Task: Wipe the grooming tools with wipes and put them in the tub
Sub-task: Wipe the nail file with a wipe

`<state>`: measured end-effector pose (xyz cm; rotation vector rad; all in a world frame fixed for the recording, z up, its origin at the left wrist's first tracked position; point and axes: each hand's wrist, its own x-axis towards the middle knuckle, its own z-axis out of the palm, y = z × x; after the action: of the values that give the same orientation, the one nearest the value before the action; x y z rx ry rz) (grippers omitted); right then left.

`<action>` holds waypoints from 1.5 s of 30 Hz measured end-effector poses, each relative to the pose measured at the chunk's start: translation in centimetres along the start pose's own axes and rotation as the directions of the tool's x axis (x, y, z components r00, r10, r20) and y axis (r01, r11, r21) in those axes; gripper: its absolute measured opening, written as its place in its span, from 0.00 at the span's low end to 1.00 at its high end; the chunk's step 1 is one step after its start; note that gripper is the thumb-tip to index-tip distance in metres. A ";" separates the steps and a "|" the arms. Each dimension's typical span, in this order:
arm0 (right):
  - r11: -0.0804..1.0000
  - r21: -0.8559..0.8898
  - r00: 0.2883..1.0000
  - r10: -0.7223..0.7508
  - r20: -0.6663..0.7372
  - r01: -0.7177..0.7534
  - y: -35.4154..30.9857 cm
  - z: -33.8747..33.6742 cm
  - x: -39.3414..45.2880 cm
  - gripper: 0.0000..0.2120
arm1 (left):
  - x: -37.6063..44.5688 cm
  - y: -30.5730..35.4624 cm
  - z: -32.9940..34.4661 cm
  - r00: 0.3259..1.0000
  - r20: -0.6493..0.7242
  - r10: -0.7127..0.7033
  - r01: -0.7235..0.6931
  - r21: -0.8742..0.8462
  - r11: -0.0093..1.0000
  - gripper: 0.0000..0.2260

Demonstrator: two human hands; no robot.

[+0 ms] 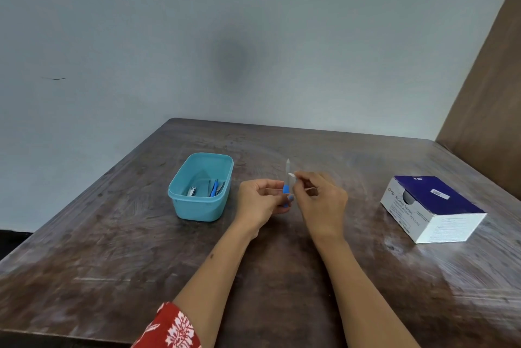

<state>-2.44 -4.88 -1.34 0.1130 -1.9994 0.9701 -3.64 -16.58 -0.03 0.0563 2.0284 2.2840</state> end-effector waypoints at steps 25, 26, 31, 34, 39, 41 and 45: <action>0.997 -0.037 0.994 0.070 0.087 -0.067 0.1 0.0 -0.2 0.05 | -0.4 -0.3 0.2 0.997 0.081 -0.010 0.006 0.041 0.999 0.08; 0.997 -0.034 0.993 0.071 0.095 -0.068 0.0 0.0 -0.3 0.05 | -0.4 -0.3 0.1 0.997 0.074 -0.016 0.013 0.034 0.999 0.08; 0.991 -0.060 0.992 0.120 0.050 -0.117 0.2 0.0 -0.1 0.05 | -0.6 0.0 0.4 0.996 0.080 -0.044 0.051 -0.088 0.995 0.06; 0.994 -0.045 0.993 0.104 0.053 -0.102 -0.1 -0.2 -0.2 0.04 | -0.6 -0.1 0.5 0.997 0.065 -0.040 0.045 -0.090 0.995 0.09; 0.994 -0.026 0.993 0.104 0.048 -0.103 -0.1 -0.1 -0.1 0.06 | -0.4 -0.1 0.1 0.995 0.081 -0.059 0.063 -0.057 0.996 0.06; 0.994 -0.036 0.994 0.108 0.023 -0.107 0.0 -0.2 -0.1 0.06 | -0.4 -0.3 0.1 0.993 0.109 -0.052 0.057 -0.044 0.997 0.06; 0.998 -0.030 0.997 0.056 0.053 -0.054 -0.3 -0.3 -0.2 0.04 | -0.4 -0.5 0.1 0.994 0.101 -0.029 0.032 -0.027 0.999 0.09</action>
<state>-1.98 -4.96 -1.26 0.0692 -2.0743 0.9818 -3.26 -16.41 -0.52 0.1354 1.9344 2.2432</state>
